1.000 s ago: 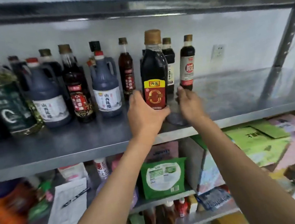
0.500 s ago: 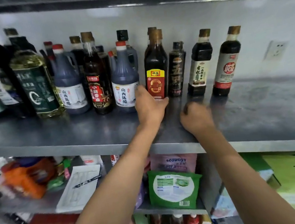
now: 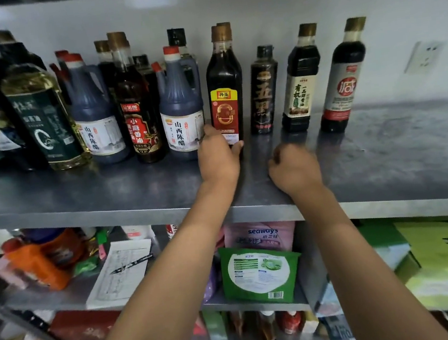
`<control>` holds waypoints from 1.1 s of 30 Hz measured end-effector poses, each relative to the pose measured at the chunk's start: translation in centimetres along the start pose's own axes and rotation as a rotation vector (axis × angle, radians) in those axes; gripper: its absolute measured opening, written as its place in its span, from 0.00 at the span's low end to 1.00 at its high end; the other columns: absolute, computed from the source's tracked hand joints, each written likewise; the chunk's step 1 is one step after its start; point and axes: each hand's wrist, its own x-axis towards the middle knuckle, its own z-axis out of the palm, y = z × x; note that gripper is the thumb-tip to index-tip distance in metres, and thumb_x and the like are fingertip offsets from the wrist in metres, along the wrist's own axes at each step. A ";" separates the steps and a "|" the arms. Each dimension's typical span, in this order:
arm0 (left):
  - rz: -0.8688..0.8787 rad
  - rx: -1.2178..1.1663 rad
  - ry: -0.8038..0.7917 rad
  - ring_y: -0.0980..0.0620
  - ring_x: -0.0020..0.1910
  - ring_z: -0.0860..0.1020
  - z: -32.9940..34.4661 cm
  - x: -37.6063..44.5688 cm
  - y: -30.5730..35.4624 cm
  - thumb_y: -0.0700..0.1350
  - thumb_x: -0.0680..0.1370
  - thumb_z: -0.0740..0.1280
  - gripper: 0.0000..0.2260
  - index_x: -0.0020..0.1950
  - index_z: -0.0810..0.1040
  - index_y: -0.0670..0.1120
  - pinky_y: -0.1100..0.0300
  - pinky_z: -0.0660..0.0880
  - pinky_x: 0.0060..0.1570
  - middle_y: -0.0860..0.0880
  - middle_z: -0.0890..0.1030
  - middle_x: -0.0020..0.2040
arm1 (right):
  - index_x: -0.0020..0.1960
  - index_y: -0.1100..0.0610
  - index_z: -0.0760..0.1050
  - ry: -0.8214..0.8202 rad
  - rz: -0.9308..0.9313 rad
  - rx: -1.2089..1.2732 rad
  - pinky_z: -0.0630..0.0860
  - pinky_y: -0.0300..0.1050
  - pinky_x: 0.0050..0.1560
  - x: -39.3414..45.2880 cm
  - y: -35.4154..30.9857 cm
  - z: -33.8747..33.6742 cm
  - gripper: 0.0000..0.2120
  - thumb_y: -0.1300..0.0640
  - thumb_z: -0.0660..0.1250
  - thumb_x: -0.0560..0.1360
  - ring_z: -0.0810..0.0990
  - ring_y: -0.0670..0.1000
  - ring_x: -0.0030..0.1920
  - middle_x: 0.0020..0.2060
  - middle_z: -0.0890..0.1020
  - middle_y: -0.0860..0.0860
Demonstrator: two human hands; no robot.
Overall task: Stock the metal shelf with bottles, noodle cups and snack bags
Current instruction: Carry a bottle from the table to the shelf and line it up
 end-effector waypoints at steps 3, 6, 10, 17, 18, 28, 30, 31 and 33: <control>0.167 0.279 0.024 0.38 0.52 0.79 -1.7 -2.9 0.2 0.47 0.81 0.62 0.18 0.64 0.71 0.35 0.49 0.73 0.51 0.37 0.81 0.53 | 0.48 0.61 0.79 0.026 0.045 -0.010 0.73 0.47 0.44 -1.1 -0.2 -0.7 0.11 0.54 0.64 0.76 0.81 0.62 0.49 0.45 0.82 0.60; 0.387 0.294 0.070 0.40 0.44 0.80 -2.5 -6.5 -1.4 0.45 0.81 0.57 0.14 0.53 0.78 0.39 0.50 0.74 0.47 0.39 0.82 0.44 | 0.42 0.61 0.78 0.138 0.123 -0.004 0.67 0.45 0.39 -3.7 -0.1 -1.3 0.13 0.53 0.62 0.77 0.80 0.62 0.44 0.37 0.78 0.58; 0.615 0.357 -0.002 0.41 0.65 0.74 -2.1 -10.8 -4.4 0.50 0.84 0.50 0.23 0.65 0.77 0.40 0.41 0.56 0.74 0.41 0.79 0.63 | 0.53 0.60 0.82 0.398 0.090 -0.100 0.70 0.53 0.60 -9.3 0.6 1.0 0.21 0.51 0.53 0.78 0.79 0.60 0.58 0.53 0.83 0.59; 0.836 0.271 -0.191 0.45 0.79 0.54 -2.0 -14.5 -6.6 0.52 0.83 0.47 0.26 0.77 0.58 0.39 0.41 0.46 0.75 0.43 0.59 0.78 | 0.80 0.57 0.50 0.242 0.340 -0.074 0.39 0.51 0.78 -19.0 0.5 4.0 0.31 0.43 0.37 0.81 0.46 0.48 0.79 0.80 0.51 0.52; 0.882 0.251 -0.227 0.45 0.78 0.54 -1.9 -15.4 -7.0 0.52 0.83 0.46 0.26 0.77 0.58 0.39 0.41 0.48 0.75 0.42 0.59 0.78 | 0.80 0.57 0.49 0.237 0.412 -0.095 0.39 0.50 0.78 -20.5 0.4 4.1 0.31 0.43 0.37 0.81 0.46 0.48 0.79 0.80 0.51 0.52; 1.235 -0.174 -0.558 0.46 0.79 0.50 -5.2 -31.0 -3.6 0.54 0.84 0.42 0.28 0.79 0.50 0.39 0.43 0.46 0.76 0.42 0.55 0.79 | 0.80 0.58 0.49 0.396 0.890 -0.300 0.42 0.52 0.78 -41.6 -2.4 -0.1 0.29 0.45 0.41 0.83 0.46 0.50 0.80 0.80 0.50 0.53; 1.310 -0.279 -0.635 0.45 0.79 0.51 -7.4 -36.0 -2.3 0.53 0.84 0.43 0.27 0.79 0.51 0.38 0.42 0.48 0.76 0.41 0.55 0.79 | 0.80 0.58 0.48 0.420 1.025 -0.339 0.41 0.51 0.78 -46.9 -3.6 -1.6 0.29 0.46 0.41 0.83 0.46 0.51 0.80 0.80 0.49 0.53; 1.335 -0.327 -0.664 0.45 0.79 0.51 -8.6 -38.0 -1.8 0.53 0.84 0.42 0.27 0.79 0.51 0.38 0.41 0.49 0.76 0.41 0.54 0.79 | 0.80 0.58 0.48 0.440 1.072 -0.345 0.41 0.50 0.78 -49.2 -4.2 -2.1 0.29 0.46 0.41 0.83 0.45 0.51 0.80 0.80 0.48 0.53; 1.400 -0.429 -0.760 0.45 0.79 0.49 -11.5 -43.0 -0.8 0.54 0.84 0.37 0.28 0.79 0.49 0.39 0.41 0.49 0.76 0.42 0.52 0.80 | 0.80 0.58 0.47 0.503 1.185 -0.368 0.40 0.50 0.78 -54.6 -5.5 -3.4 0.29 0.46 0.41 0.83 0.44 0.50 0.80 0.80 0.47 0.53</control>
